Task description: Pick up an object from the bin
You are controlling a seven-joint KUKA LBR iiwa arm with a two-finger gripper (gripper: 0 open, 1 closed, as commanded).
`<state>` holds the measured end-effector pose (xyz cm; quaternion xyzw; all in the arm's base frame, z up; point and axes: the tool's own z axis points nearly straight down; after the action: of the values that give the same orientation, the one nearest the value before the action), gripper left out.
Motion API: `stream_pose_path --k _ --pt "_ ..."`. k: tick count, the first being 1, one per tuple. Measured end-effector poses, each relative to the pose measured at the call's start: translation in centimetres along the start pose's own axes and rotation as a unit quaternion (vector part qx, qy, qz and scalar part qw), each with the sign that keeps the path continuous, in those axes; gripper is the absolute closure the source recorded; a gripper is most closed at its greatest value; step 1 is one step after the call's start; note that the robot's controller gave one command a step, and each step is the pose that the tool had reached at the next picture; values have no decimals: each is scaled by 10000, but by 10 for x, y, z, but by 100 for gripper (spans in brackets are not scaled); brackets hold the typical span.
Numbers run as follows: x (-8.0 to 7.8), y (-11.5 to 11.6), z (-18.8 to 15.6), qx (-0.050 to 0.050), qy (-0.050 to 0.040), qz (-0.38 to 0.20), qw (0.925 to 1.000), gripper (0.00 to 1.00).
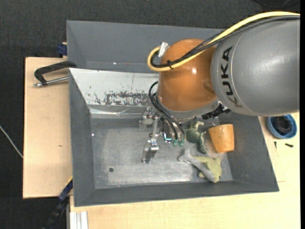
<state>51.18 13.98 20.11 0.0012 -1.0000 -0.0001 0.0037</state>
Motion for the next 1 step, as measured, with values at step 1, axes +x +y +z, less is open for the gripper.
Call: stream_pose_path --k 1 --pt "-4 -63 55 16 -13 -366 9993 0"
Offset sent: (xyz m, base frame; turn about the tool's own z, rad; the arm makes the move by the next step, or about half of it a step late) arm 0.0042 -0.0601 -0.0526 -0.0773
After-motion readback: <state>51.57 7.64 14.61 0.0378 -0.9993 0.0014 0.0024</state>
